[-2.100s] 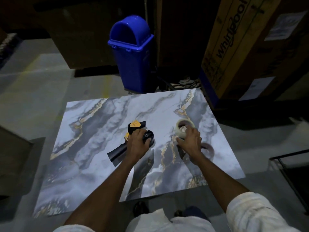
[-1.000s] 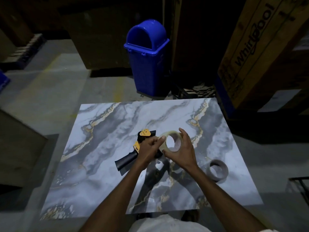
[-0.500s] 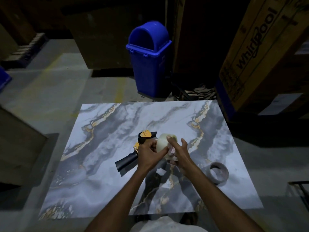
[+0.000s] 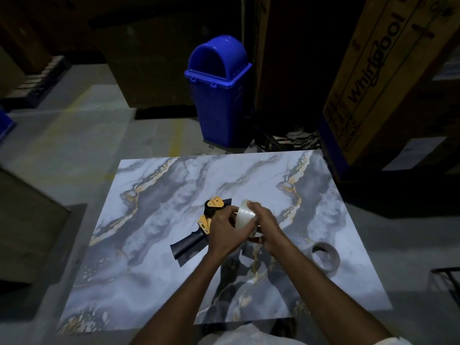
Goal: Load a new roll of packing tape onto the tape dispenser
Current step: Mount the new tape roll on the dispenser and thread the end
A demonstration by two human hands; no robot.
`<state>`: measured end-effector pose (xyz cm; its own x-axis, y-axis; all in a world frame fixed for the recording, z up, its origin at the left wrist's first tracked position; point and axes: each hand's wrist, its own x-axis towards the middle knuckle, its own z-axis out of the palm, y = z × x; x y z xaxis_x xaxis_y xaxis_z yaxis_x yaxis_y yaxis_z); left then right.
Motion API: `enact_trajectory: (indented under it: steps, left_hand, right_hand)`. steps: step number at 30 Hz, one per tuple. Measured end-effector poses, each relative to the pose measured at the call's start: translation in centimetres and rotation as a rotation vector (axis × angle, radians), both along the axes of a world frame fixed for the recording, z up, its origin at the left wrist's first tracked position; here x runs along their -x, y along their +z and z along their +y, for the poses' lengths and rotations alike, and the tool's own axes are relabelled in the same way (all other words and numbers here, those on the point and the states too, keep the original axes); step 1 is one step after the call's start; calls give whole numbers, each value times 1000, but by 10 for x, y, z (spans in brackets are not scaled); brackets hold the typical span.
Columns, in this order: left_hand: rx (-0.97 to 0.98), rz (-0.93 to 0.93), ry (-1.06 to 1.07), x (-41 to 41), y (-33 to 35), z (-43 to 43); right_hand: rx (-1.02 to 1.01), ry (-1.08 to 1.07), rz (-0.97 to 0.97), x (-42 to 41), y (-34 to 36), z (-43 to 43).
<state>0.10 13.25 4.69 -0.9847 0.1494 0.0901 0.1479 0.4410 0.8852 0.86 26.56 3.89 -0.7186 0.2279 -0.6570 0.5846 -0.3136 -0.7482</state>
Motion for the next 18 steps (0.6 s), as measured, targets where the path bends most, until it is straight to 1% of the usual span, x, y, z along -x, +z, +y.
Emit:
enact_trajectory:
  steps: [2, 4, 5, 7, 12, 14, 18]
  left_hand:
    - [-117, -120, 2, 3, 1, -1]
    - [-270, -355, 49, 10, 7, 2]
    - [-304, -461, 66, 15, 11, 3]
    - [-348, -601, 90, 22, 17, 5]
    - [-395, -730, 148, 28, 28, 12]
    - [-434, -786, 183, 27, 30, 15]
    - [-450, -846, 195, 28, 25, 21]
  right_hand:
    - [-14, 25, 33, -3, 2, 0]
    - [-63, 53, 70, -5, 4, 1]
    - [-99, 71, 84, -6, 4, 0]
    - [-180, 106, 124, -7, 5, -2]
    - [-359, 161, 219, -11, 6, -3]
    - [-389, 186, 257, -15, 7, -2]
    - [-418, 216, 298, -19, 2, 0]
